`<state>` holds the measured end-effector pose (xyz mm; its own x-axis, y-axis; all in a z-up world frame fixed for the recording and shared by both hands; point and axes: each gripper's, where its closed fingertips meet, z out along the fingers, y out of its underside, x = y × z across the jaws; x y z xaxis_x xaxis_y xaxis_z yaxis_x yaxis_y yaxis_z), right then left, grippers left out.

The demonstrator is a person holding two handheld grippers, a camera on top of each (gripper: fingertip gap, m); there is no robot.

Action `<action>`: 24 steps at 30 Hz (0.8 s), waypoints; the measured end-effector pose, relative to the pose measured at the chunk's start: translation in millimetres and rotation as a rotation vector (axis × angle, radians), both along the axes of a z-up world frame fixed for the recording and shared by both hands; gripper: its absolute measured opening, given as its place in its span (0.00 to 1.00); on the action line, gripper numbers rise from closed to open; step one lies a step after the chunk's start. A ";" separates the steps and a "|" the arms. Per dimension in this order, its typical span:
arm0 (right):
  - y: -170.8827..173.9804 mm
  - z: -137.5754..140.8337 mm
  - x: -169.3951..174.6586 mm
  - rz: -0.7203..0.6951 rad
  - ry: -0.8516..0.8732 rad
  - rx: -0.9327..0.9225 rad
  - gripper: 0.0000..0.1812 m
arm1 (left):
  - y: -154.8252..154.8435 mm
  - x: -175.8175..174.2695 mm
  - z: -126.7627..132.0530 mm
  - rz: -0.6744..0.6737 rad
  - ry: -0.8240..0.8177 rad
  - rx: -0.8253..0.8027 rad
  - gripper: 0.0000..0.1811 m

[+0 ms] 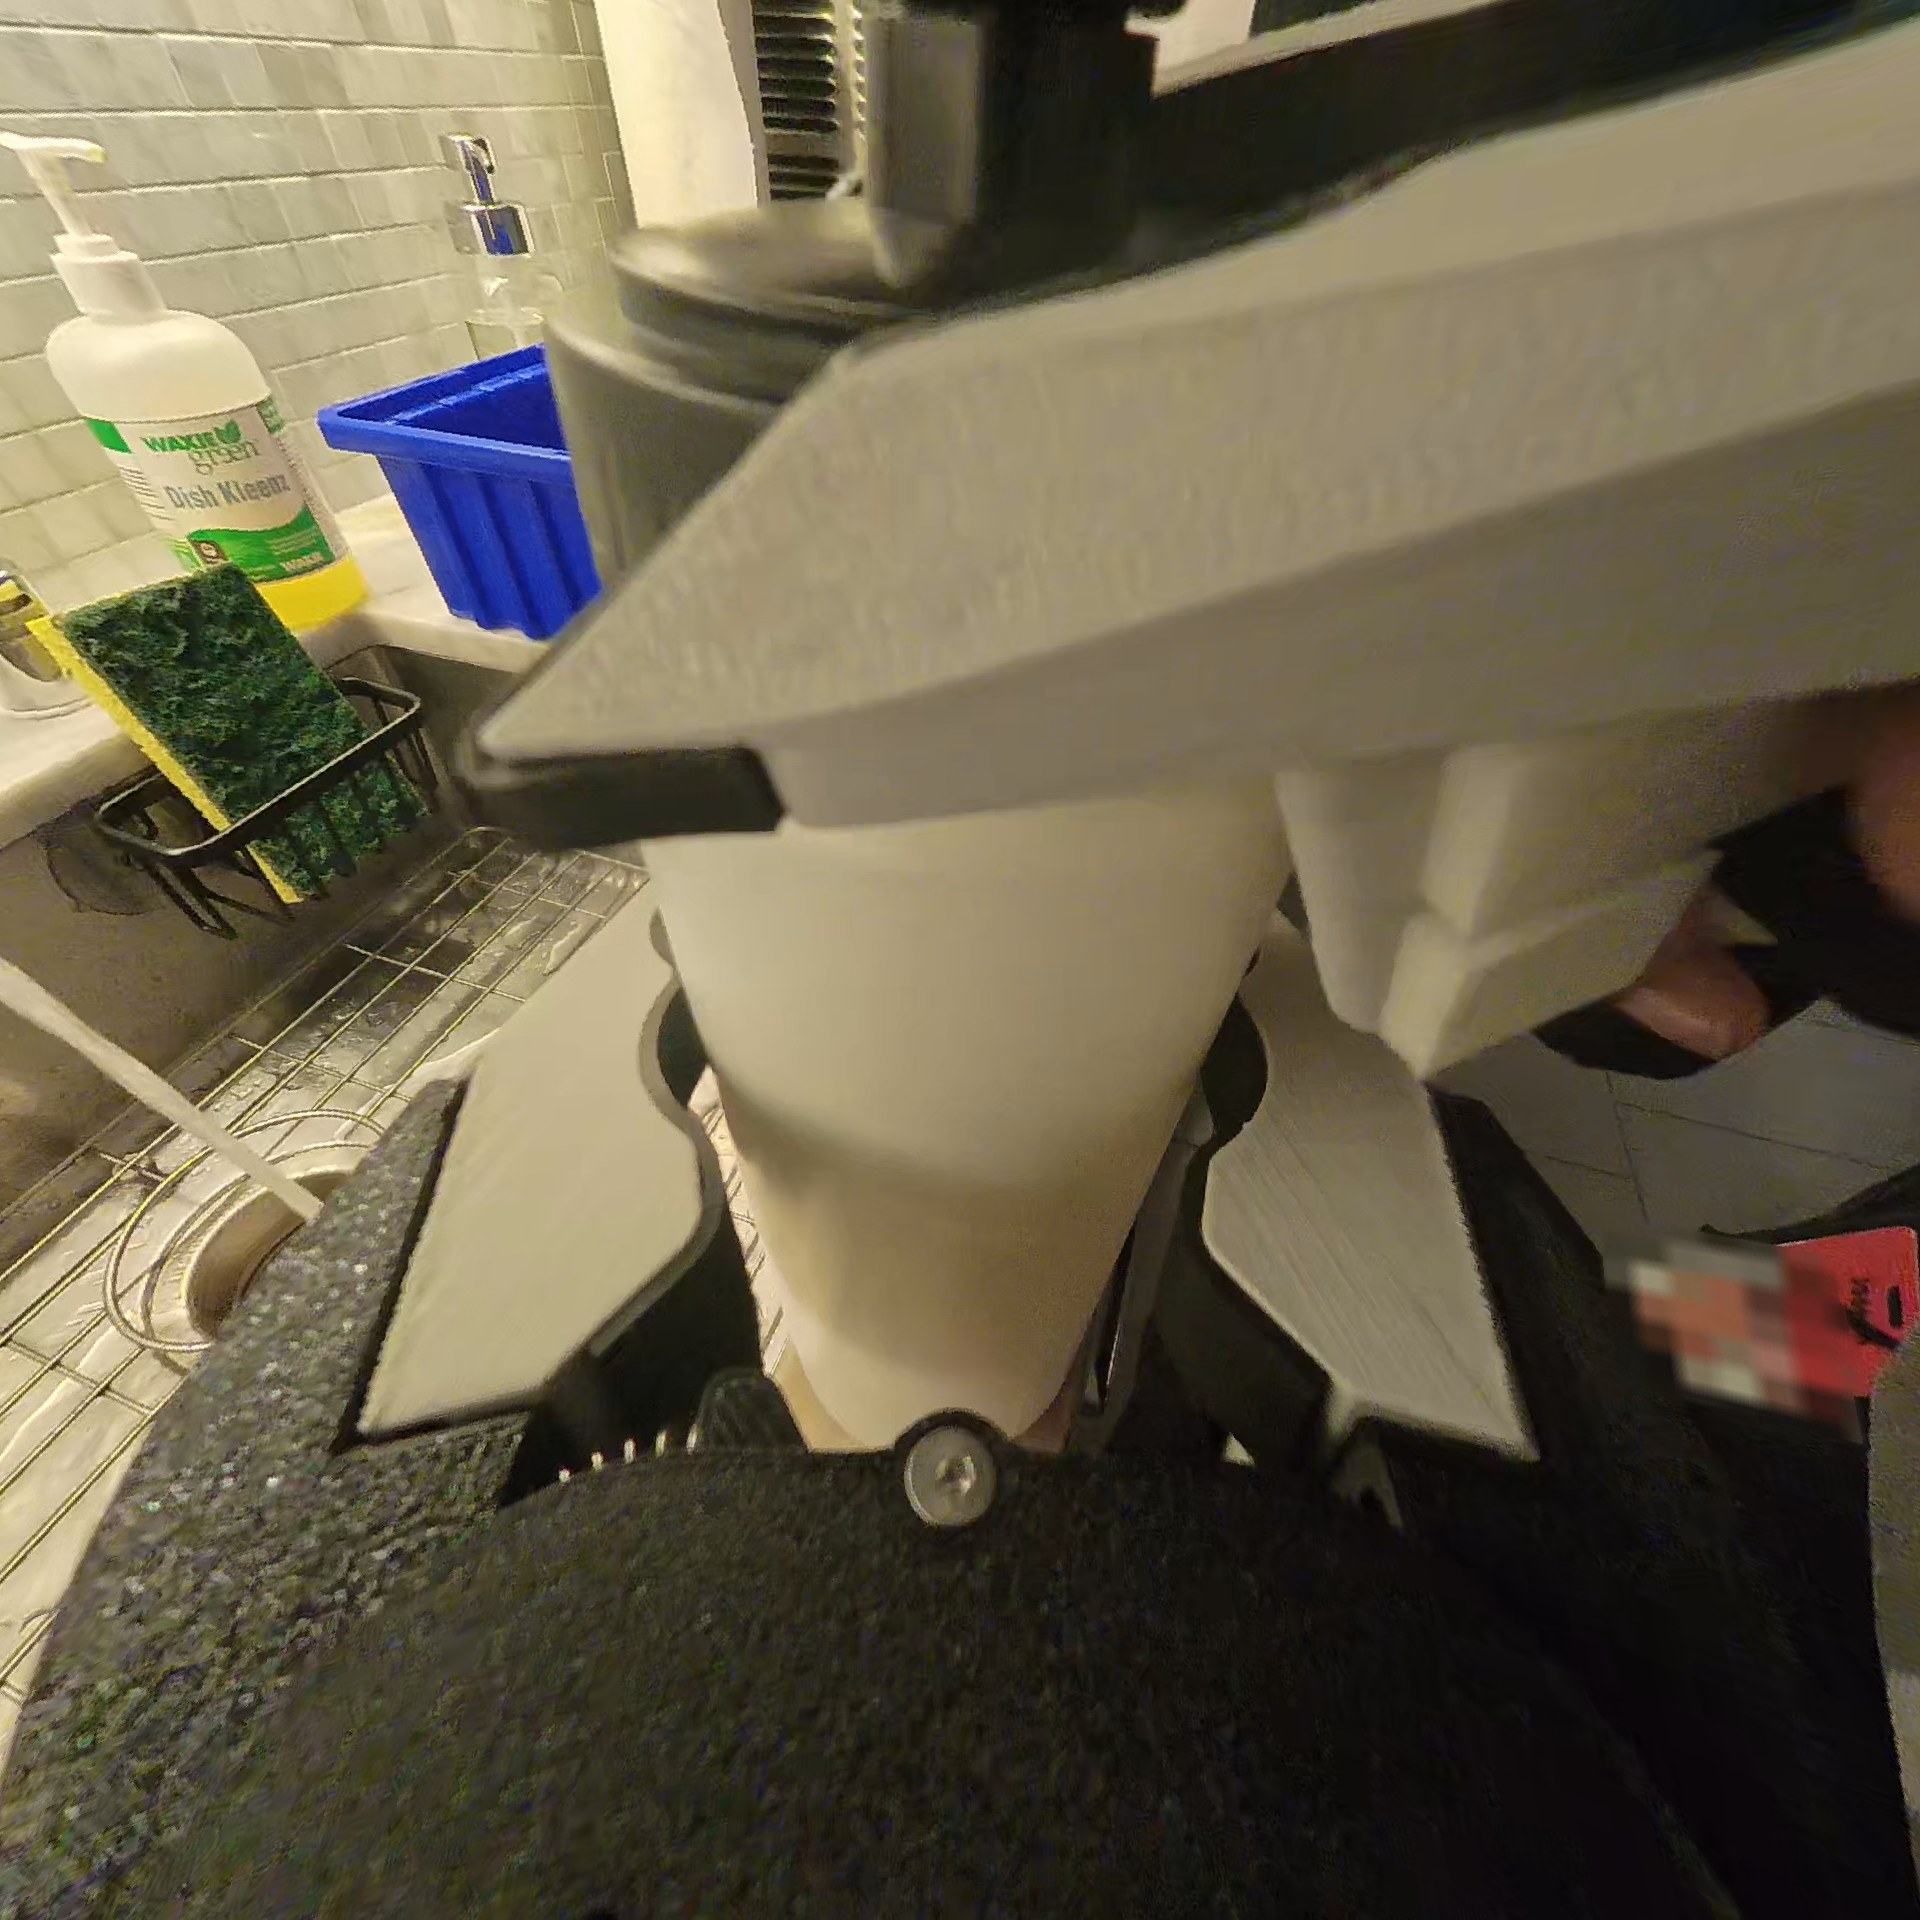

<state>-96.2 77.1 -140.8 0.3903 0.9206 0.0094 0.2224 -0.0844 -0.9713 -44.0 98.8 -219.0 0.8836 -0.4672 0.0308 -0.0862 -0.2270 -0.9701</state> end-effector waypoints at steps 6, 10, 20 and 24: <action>-20.8 13.0 -1.4 0.669 -0.065 0.047 0.58 | -2.2 4.4 0.0 -0.076 -0.008 -0.004 0.55; -45.6 -2.3 8.1 1.078 -0.181 -0.002 0.54 | -3.5 7.6 -0.4 -0.135 -0.008 -0.013 0.54; -3.4 8.2 -2.2 0.148 0.086 0.066 0.43 | 0.0 5.9 -0.2 -0.014 -0.004 -0.002 0.54; 4.1 5.6 0.9 -0.053 0.030 0.030 0.43 | 1.1 4.4 0.9 0.068 -0.019 0.014 0.54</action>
